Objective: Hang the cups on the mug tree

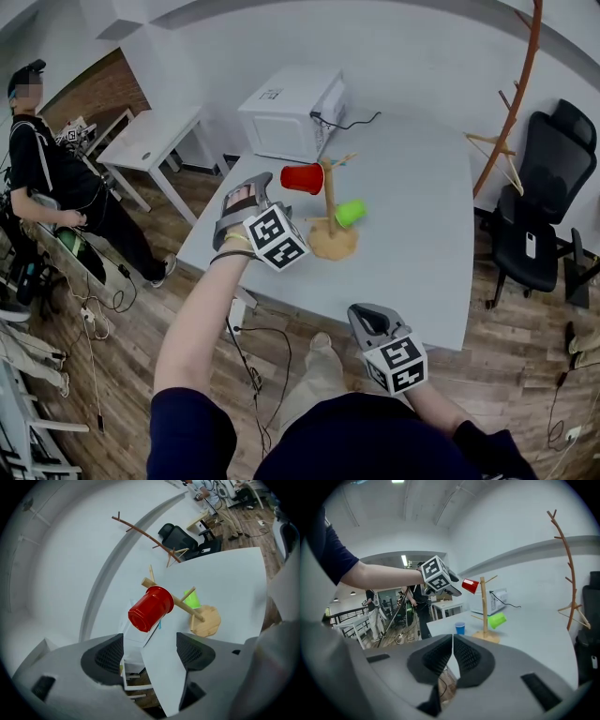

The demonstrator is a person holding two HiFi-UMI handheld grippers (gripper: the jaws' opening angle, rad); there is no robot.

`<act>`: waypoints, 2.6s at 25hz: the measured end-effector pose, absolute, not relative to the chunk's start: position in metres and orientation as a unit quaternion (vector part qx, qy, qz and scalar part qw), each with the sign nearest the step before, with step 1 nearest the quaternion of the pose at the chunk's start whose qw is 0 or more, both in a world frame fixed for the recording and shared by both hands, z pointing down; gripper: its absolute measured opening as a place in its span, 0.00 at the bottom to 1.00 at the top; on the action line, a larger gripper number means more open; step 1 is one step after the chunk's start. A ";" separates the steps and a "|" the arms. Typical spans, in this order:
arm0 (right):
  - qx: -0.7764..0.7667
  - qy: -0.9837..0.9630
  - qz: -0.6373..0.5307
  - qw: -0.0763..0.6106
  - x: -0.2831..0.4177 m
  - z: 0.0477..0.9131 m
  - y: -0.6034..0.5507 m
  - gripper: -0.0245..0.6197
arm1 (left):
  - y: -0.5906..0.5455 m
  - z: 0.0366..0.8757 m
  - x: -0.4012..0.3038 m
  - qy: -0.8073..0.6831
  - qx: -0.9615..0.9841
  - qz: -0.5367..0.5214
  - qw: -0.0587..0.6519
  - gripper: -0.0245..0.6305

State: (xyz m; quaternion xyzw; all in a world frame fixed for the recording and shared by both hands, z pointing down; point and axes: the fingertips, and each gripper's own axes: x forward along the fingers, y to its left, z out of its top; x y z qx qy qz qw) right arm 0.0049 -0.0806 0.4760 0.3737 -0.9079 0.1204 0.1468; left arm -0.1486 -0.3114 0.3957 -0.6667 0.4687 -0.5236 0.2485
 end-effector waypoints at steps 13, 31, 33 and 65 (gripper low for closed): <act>0.352 -0.916 0.122 0.152 -0.011 0.478 -0.083 0.09 | -0.291 0.409 -0.171 0.525 -0.680 -0.472 0.197 0.25; 0.337 -0.921 0.123 0.154 -0.024 0.477 -0.086 0.09 | -0.263 0.421 -0.197 0.633 -0.730 -0.256 0.032 0.07; 0.337 -0.920 0.123 0.156 -0.025 0.478 -0.086 0.09 | -0.258 0.422 -0.201 0.641 -0.733 -0.225 0.006 0.07; 0.360 -0.904 0.150 0.176 -0.022 0.499 -0.099 0.09 | -0.214 0.508 -0.209 0.650 -0.742 -0.073 -0.151 0.19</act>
